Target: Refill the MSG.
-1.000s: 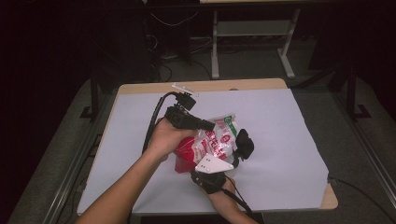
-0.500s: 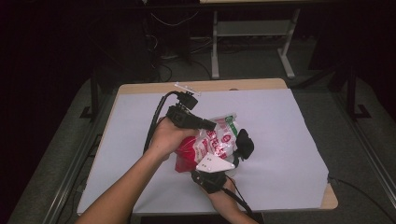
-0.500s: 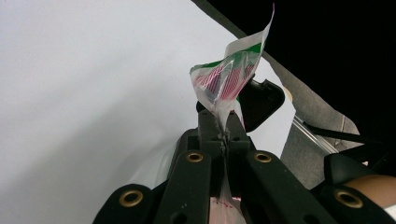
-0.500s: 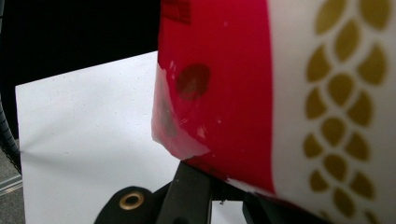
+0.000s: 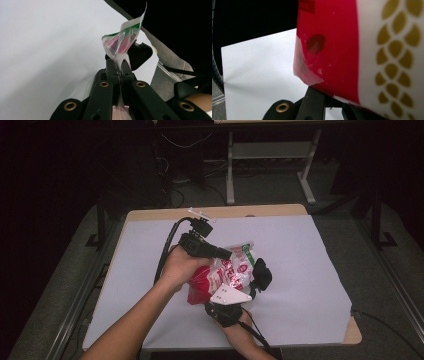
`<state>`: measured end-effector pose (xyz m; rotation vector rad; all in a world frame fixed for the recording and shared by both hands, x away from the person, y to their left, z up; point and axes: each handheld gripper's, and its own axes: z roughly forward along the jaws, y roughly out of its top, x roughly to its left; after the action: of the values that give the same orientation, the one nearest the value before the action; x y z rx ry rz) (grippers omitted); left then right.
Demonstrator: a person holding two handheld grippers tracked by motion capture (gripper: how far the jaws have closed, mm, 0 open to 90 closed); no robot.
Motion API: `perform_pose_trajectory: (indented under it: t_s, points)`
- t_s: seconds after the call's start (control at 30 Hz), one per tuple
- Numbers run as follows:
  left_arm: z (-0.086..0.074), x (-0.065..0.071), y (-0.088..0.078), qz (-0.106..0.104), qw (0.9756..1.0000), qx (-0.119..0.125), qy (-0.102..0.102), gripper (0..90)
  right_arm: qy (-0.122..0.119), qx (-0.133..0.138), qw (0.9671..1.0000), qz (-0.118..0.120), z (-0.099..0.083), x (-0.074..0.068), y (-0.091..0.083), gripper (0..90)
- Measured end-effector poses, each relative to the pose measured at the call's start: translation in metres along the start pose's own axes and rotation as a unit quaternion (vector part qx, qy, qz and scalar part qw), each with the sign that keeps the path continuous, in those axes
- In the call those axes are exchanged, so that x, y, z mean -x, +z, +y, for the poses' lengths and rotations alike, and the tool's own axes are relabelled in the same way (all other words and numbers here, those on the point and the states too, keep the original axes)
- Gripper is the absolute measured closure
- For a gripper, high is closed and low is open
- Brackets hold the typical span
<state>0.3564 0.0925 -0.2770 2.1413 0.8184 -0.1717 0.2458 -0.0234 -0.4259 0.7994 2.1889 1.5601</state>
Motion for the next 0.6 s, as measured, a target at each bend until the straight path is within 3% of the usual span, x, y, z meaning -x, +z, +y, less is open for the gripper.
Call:
perform_pose_trajectory:
  t_s: [0.6]
  points:
    - [0.0010, 0.0013, 0.0011, 0.001, 1.0000, -0.004, 0.001, 89.9, -0.002, 0.001, 1.0000, 0.000, 0.0002, -0.0004, -0.0001, 90.0]
